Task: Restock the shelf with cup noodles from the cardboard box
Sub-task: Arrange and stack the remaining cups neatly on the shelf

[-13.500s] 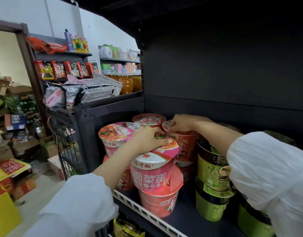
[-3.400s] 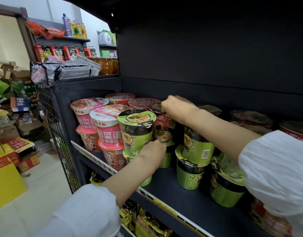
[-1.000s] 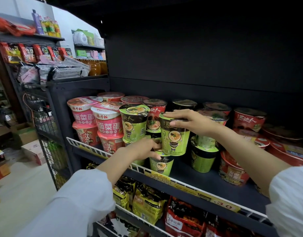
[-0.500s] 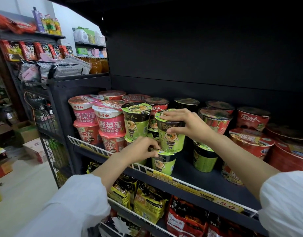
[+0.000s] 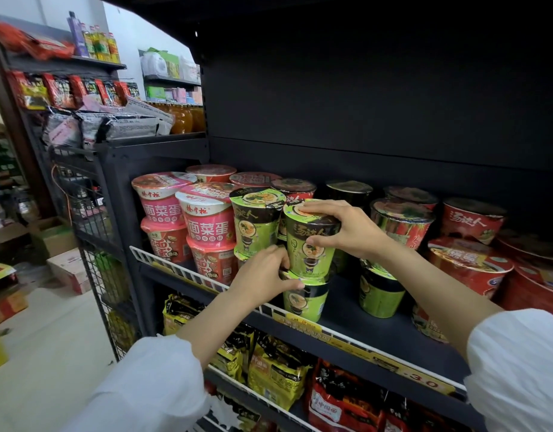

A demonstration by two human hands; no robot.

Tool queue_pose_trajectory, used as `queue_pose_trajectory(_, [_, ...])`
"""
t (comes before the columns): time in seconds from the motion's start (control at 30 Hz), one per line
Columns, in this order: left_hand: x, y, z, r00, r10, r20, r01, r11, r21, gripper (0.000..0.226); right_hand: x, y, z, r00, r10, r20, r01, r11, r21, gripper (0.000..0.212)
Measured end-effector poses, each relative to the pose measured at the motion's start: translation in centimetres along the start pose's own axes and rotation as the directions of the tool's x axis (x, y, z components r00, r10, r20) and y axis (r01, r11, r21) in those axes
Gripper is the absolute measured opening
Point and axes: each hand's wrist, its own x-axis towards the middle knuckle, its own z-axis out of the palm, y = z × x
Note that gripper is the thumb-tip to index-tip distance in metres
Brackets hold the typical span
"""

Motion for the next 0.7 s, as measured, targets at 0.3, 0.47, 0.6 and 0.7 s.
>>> queue_pose_trajectory(0.3, [-1.5, 3.0, -1.3, 0.987, 0.121, -0.105, -0.116, 0.992, 0.056, 0.018, -0.1, -1.3, -1.1, 0.989, 0.047, 0.144, -0.034, 0.996, -0.088, 0.074])
queue_pose_trajectory(0.47, [-1.1, 6.4, -1.2, 0.977, 0.189, -0.103, -0.188, 0.982, 0.018, 0.018, -1.1, -0.6, -3.8, 0.996, 0.091, 0.018, -0.089, 0.99, -0.107, 0.056])
queue_pose_trajectory(0.6, [-0.1, 9.1, 0.8, 0.977, 0.207, -0.048, -0.211, 0.971, -0.108, 0.021, -1.4, 1.8, -6.0, 0.99, 0.087, -0.115, -0.12, 0.939, -0.323, 0.034])
queue_pose_trajectory(0.7, [2.2, 11.5, 3.0, 0.989, 0.146, 0.005, -0.143, 0.98, -0.138, 0.033, -0.9, 3.7, -7.2, 0.986, 0.108, -0.125, -0.148, 0.912, -0.382, 0.032])
